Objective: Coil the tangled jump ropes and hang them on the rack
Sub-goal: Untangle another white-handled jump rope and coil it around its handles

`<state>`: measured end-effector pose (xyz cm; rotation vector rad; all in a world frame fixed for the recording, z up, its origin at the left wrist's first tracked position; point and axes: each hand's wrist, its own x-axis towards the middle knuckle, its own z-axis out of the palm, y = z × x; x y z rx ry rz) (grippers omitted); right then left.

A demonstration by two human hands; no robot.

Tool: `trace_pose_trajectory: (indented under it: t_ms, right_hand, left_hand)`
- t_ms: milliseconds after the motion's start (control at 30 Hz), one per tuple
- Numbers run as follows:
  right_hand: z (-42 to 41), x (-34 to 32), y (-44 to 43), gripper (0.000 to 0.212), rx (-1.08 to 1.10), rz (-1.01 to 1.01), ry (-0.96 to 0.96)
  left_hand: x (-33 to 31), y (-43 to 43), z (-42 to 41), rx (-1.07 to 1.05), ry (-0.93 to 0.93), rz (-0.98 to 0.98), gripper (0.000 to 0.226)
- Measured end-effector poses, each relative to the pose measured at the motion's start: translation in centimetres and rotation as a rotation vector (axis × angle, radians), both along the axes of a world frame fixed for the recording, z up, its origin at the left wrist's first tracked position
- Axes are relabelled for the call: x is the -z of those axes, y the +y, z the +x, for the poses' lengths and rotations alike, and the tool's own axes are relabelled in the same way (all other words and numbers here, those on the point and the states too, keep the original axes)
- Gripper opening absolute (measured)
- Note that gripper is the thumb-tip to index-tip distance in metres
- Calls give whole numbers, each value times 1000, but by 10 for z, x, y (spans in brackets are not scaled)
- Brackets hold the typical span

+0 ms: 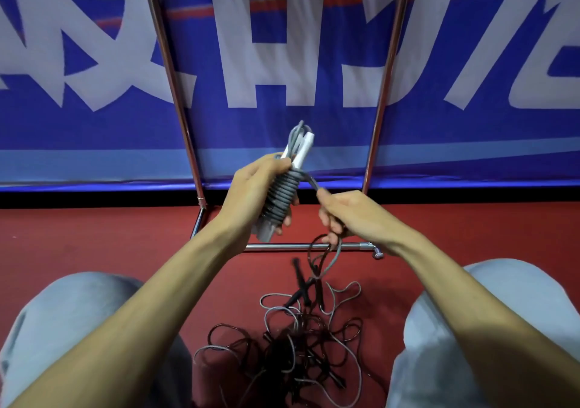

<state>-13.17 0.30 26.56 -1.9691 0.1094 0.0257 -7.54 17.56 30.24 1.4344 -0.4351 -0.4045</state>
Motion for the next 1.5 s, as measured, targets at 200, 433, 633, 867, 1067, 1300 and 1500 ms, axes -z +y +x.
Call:
trace_pose_trajectory:
  t_ms: [200, 433, 633, 867, 1067, 1300, 1500]
  right_hand:
    - [0, 11, 4, 14, -187, -167, 114]
    - [4, 18, -1, 22, -87, -395, 16]
    - [6, 17, -7, 22, -32, -414, 1]
    - [2, 10, -5, 22, -43, -539, 4]
    - [-4, 3, -5, 17, -75, -644, -43]
    - [-8, -3, -9, 19, -27, -776, -24]
    - [-11, -7, -7, 15, 10, -813, -8]
  left_hand:
    - [0, 7, 8, -151, 22, 20, 22]
    - [2, 5, 12, -212, 102, 0, 25]
    - [1, 10, 21, -179, 252, -226, 37]
    - [8, 11, 27, -371, 153, -118, 34]
    - [7, 7, 23, -350, 52, -83, 34]
    - [7, 3, 17, -311, -6, -52, 18]
    - [10, 1, 15, -295, -60, -32, 18]
